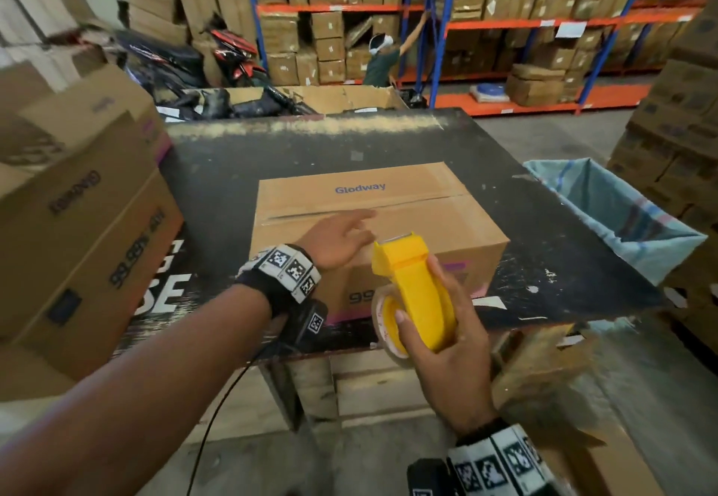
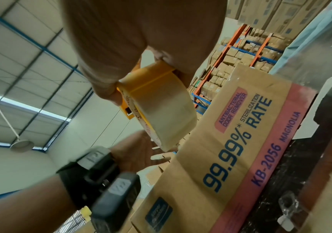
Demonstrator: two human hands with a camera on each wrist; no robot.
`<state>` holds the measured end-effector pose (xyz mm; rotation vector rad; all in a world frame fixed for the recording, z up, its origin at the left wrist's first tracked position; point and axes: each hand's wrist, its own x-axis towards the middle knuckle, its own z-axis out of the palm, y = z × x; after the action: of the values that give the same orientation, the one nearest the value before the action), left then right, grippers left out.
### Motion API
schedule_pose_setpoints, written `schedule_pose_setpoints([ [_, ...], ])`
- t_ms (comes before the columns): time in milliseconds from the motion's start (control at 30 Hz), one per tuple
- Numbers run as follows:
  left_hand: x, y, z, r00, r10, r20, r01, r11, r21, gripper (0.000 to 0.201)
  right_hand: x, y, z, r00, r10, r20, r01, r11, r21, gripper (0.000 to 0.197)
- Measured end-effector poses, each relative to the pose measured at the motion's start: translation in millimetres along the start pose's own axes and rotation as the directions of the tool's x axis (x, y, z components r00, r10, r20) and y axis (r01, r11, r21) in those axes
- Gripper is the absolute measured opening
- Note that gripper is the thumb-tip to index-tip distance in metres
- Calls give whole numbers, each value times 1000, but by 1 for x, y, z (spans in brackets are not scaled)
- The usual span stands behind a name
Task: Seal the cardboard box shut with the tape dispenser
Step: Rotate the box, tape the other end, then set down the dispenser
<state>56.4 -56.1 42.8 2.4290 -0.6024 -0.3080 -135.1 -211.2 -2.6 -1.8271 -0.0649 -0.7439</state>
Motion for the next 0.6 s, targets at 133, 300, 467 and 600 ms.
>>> schedule_pose_setpoints([
  [133, -16, 15, -47, 981, -69, 181, 155, 840, -520, 39, 5, -2, 15, 1000, -15, 8, 15, 1000, -3, 68],
  [300, -13, -10, -74, 940, 22, 341, 197, 782, -592, 36, 18, -8, 48, 999, -47, 15, 47, 997, -54, 71],
  [467, 8, -36, -108, 950, 134, 283, 76, 778, -623, 40, 41, -22, 84, 999, -48, 21, 49, 994, -93, 72],
  [600, 35, -39, -154, 947, 247, 203, -135, 884, -448, 45, 80, -53, 116, 997, 35, 71, -22, 984, -178, 72],
])
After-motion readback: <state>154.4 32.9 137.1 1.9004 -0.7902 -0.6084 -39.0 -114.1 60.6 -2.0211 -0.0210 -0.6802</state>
